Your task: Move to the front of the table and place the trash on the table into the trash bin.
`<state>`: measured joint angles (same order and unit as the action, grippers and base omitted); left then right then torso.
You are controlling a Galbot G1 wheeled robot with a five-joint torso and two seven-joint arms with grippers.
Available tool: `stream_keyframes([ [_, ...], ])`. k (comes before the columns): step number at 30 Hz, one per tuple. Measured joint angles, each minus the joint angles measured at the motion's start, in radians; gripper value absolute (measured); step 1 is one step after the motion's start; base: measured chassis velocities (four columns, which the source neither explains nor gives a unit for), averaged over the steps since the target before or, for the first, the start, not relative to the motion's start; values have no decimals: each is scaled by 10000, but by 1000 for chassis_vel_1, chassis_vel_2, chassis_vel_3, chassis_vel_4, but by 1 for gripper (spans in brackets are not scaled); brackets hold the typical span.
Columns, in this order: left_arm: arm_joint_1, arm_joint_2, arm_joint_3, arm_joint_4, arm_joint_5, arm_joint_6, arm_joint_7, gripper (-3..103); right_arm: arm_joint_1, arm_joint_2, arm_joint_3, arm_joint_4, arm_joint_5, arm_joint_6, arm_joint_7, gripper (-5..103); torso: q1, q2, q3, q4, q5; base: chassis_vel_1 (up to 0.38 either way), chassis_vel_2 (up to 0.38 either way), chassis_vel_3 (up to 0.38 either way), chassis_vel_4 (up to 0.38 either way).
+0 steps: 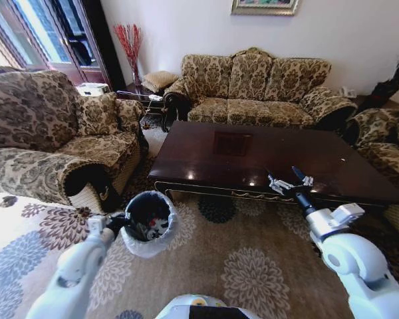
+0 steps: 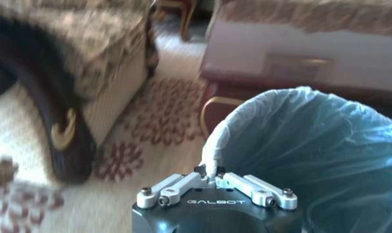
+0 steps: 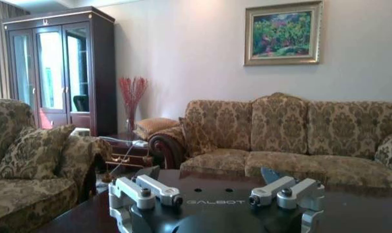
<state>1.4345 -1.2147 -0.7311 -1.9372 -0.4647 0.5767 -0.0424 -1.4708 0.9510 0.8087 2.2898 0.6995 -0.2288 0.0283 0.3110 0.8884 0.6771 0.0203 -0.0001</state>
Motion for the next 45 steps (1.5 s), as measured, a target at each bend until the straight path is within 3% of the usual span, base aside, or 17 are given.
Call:
stream_keyframes([
  [7,-1065,-322,340,3419,46,-1231,-405,0,-483,3,746,62,253,157,-157,100,0,0,0,1,0,0,0,0,0],
  [8,-1065,-322,340,3419,46,-1231,-405,0,-483,3,746,62,253,157,-157,100,0,0,0,1,0,0,0,0,0],
  [11,-1570,-389,453,4830,169,-2131,-512,0,-673,110,930,-106,270,395,-308,100,1,-1,1,4,-2,0,0,0,0],
  [14,-1960,-478,516,5625,282,-2586,-533,0,-854,188,1046,-138,264,485,-395,100,1,0,0,0,2,0,0,0,0],
  [23,-2993,-734,786,7385,624,-2982,-423,0,-1050,212,1203,-33,183,507,-378,100,1,0,0,0,-1,0,0,0,0],
  [30,-3453,-974,855,8784,591,-3224,-333,0,-1090,665,1138,198,-20,432,-246,100,0,0,0,1,0,0,0,0,0],
  [35,-3596,-1143,879,9170,176,-3285,-394,0,-1188,822,1137,147,-188,485,-241,100,1,-1,1,2,-1,0,0,0,0],
  [45,-4145,-1430,1065,9608,207,-3294,-417,0,-918,779,871,299,-291,316,-66,100,1,-1,1,1,-1,0,0,0,0],
])
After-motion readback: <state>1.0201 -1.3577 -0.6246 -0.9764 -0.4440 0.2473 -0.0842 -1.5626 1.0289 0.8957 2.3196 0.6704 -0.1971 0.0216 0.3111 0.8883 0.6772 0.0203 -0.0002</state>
